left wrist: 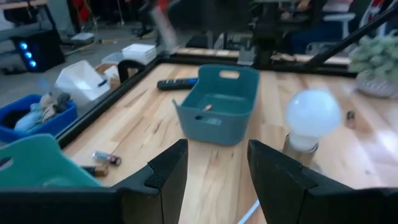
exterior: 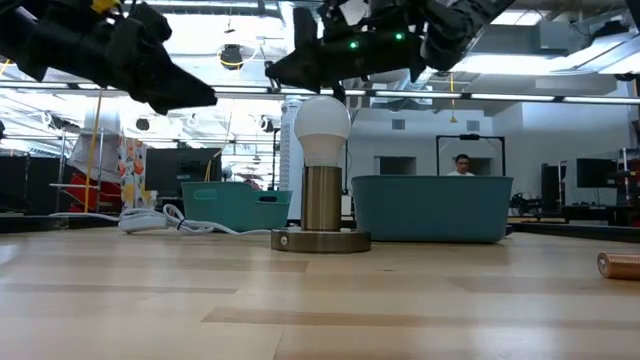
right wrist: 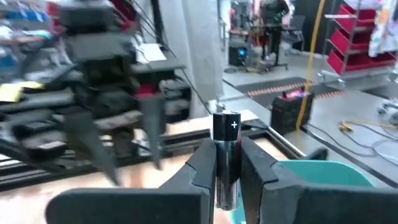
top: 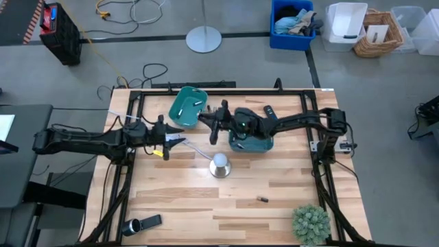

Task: Sort batteries
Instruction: Put the silver battery into the green bin

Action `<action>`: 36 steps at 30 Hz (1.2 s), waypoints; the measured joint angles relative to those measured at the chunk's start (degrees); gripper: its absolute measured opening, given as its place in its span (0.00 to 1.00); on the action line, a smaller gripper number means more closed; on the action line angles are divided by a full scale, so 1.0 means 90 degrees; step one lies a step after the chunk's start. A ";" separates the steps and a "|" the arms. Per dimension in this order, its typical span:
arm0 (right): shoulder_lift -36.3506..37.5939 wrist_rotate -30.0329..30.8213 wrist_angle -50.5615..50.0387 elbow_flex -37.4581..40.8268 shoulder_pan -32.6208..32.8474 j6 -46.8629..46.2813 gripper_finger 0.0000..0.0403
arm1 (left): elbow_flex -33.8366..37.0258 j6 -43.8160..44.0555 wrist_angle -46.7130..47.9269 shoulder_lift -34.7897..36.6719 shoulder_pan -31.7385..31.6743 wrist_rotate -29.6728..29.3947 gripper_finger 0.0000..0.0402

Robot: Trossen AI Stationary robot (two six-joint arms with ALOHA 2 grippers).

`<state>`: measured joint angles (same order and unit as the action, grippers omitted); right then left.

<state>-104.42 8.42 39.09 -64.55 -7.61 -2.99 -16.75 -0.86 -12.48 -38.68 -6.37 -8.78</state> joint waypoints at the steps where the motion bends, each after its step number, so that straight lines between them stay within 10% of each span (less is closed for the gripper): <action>1: 0.0000 -0.0002 -0.0191 -0.0111 -0.0059 0.0001 0.13 | 0.0000 -0.0002 0.0042 0.0100 0.0000 0.0040 0.41; 11: -0.0028 -0.0134 -0.0962 -0.0794 -0.0589 -0.0004 0.13 | 0.0000 0.0000 0.0460 0.0938 0.0000 0.0203 0.40; 36: -0.3143 -0.0444 -0.3435 -0.4903 -0.1203 -0.0336 0.26 | 0.0002 -0.0097 0.1189 0.2060 0.0070 0.0370 0.40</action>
<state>-132.70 4.43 8.18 -108.68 -18.44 -6.02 -16.73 -1.74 -1.78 -20.14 -5.74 -5.45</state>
